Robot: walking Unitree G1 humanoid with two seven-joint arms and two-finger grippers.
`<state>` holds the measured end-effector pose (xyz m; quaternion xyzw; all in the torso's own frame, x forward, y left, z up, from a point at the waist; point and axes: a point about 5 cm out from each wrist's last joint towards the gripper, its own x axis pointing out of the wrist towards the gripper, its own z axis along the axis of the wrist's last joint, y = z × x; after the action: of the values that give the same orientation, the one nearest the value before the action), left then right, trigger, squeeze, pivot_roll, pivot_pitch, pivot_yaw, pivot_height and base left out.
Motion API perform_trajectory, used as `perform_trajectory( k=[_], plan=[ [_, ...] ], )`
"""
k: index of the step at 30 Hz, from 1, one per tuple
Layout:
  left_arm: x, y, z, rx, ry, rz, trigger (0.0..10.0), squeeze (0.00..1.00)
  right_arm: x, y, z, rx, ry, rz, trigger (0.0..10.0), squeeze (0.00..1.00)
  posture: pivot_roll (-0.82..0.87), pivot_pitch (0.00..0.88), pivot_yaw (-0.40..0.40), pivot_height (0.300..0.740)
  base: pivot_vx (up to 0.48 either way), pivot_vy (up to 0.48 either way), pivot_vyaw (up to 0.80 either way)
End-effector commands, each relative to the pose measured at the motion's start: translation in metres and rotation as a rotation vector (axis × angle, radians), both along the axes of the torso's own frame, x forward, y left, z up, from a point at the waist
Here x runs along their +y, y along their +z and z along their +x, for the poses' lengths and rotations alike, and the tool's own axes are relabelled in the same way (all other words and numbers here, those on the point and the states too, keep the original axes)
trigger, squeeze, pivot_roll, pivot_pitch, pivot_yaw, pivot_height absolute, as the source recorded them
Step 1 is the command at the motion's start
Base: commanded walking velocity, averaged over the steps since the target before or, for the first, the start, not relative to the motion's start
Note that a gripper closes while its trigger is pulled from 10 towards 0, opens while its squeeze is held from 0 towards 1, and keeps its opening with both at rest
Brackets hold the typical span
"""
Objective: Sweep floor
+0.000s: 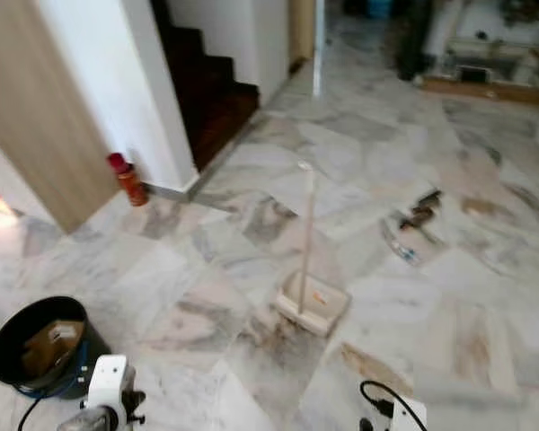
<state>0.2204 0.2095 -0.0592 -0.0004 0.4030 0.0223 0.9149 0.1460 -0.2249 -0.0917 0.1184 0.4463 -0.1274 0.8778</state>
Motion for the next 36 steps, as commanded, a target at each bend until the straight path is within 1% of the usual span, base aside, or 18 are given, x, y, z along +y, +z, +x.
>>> perform_trajectory(
  k=[1,8,10,17,20,28,31,36],
  plan=[
    [0.010,-0.003,-0.007,0.020,0.031,0.004,10.0,0.00,0.012,-0.003,0.000,0.011,0.013,0.025,10.0,0.00,-0.17,0.000,0.030,0.740,0.322,0.000,0.80],
    [0.009,-0.003,-0.007,0.020,0.031,0.003,10.0,0.00,0.016,-0.002,0.003,0.011,0.014,0.030,10.0,0.00,-0.17,0.000,0.028,0.740,0.316,0.000,0.80],
    [0.009,-0.002,-0.007,0.019,0.034,0.002,10.0,0.00,0.019,-0.002,0.006,0.007,0.013,0.041,10.0,0.00,-0.17,0.000,0.028,0.740,0.313,0.000,0.67],
    [0.010,-0.002,-0.006,0.019,0.036,0.003,10.0,0.00,0.024,0.000,0.013,-0.008,-0.007,0.067,10.0,0.00,-0.17,0.000,0.027,0.740,0.317,0.000,0.00],
    [0.009,-0.002,-0.006,0.018,0.035,0.002,10.0,0.00,0.014,0.004,0.018,-0.026,0.024,0.047,10.0,0.00,-0.17,0.000,0.027,0.740,0.315,0.000,0.00],
    [0.008,-0.002,-0.006,0.019,0.033,-0.002,10.0,0.00,0.008,0.007,0.022,-0.037,0.001,0.053,10.0,0.00,-0.17,0.000,0.029,0.740,0.316,0.000,0.00],
    [0.008,-0.002,-0.006,0.019,0.033,-0.001,10.0,0.00,0.011,0.005,0.019,-0.043,-0.017,0.070,10.0,0.00,-0.17,0.000,0.029,0.740,0.317,0.000,0.00],
    [0.008,-0.003,-0.007,0.021,0.033,0.000,10.0,0.00,0.012,0.005,0.019,-0.047,-0.006,0.073,10.0,0.00,-0.17,0.000,0.028,0.740,0.316,0.000,0.00]
  ],
)
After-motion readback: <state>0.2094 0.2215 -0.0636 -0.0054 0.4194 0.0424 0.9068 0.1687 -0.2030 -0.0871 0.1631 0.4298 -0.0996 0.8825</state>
